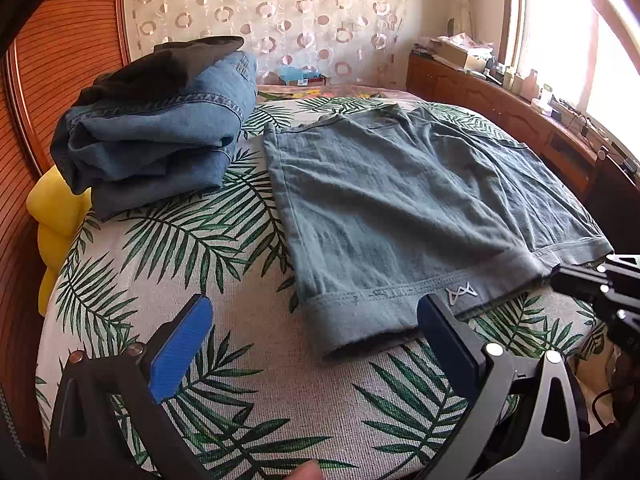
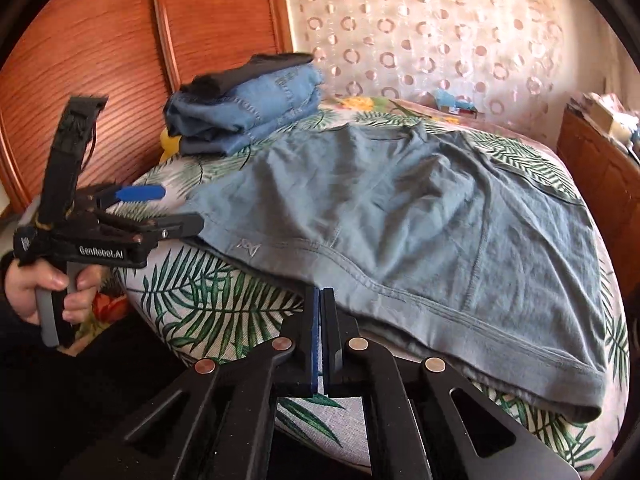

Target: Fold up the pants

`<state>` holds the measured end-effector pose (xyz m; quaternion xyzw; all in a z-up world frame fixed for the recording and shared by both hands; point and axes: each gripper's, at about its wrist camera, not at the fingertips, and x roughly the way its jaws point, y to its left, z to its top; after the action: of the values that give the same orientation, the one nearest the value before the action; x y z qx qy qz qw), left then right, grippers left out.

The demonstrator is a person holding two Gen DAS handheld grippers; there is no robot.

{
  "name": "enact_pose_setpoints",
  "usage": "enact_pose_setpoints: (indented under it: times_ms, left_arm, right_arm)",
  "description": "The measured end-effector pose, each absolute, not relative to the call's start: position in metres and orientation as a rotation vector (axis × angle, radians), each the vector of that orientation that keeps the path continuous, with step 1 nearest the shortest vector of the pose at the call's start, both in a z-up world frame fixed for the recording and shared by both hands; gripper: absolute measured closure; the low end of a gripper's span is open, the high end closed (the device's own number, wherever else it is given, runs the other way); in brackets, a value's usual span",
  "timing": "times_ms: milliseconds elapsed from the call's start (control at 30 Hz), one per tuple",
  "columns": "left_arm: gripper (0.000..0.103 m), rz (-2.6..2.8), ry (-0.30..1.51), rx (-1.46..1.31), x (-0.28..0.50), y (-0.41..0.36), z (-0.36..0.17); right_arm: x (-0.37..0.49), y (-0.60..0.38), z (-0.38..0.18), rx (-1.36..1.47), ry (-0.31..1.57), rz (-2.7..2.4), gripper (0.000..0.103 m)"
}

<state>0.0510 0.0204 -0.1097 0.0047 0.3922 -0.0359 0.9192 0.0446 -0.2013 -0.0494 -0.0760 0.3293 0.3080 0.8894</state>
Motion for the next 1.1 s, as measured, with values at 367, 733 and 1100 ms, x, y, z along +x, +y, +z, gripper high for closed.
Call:
enact_pose_setpoints:
  times_ms: [367, 733, 1100]
  left_arm:
    - [0.004, -0.084, 0.810, -0.007, 0.054, 0.024, -0.112]
    - [0.016, -0.091, 0.832, -0.027, 0.058, 0.029, -0.117]
    - [0.015, -0.093, 0.826, -0.014, 0.058, 0.028, -0.119]
  right_arm:
    - [0.042, -0.265, -0.037, -0.124, 0.628, 0.395, 0.079]
    - [0.053, -0.351, -0.069, -0.032, 0.714, 0.121, 0.070]
    - [0.078, -0.353, -0.043, -0.015, 0.668, 0.170, 0.069]
